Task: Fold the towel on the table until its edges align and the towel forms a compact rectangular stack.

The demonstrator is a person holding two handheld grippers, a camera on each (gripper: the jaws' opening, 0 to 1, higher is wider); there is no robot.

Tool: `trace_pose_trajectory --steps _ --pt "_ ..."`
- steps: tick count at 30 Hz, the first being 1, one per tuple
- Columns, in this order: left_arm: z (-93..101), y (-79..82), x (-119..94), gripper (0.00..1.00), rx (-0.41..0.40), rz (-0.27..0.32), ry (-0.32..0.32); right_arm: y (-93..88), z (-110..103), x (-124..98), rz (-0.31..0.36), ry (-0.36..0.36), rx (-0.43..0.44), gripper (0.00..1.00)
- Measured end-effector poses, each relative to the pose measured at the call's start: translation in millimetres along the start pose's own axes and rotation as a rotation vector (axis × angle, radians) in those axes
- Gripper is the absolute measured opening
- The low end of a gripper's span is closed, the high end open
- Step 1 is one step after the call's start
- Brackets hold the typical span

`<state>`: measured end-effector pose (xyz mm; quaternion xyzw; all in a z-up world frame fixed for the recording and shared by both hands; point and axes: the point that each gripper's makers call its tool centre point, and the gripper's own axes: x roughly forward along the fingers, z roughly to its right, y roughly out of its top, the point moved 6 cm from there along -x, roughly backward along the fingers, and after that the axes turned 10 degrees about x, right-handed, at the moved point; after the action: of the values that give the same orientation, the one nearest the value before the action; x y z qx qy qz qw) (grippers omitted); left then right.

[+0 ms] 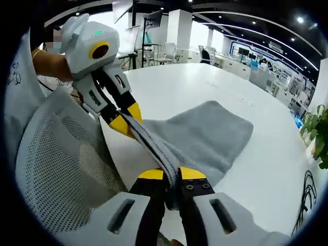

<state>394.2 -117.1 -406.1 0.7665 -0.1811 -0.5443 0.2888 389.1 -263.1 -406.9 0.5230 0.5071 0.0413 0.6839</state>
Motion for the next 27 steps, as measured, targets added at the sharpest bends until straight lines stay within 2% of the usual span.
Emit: trace_pose_trajectory --steps 4,9,15,19,24,27 --pt "4.6 2.9 -6 0.07 0.000 0.014 -0.018 1.1 -3 -6 0.005 0.008 0.018 0.06" --pt "10.6 3.8 -12 0.06 -0.008 0.022 -0.036 1.8 -9 -11 -0.004 0.021 -0.036 0.06" --pt "16.4 10.3 -24 0.06 0.019 0.030 -0.034 4.5 -15 -20 0.012 0.039 -0.008 0.06" --pt "23.4 13.3 -29 0.06 0.035 0.029 -0.042 2.8 -20 -25 -0.001 0.058 -0.026 0.06" --pt "24.3 13.2 -32 0.06 -0.003 0.056 -0.061 9.9 -22 -31 0.003 0.069 -0.025 0.06" --pt "19.8 15.2 -35 0.06 0.013 0.055 -0.061 16.9 -21 -30 0.008 0.070 -0.024 0.06"
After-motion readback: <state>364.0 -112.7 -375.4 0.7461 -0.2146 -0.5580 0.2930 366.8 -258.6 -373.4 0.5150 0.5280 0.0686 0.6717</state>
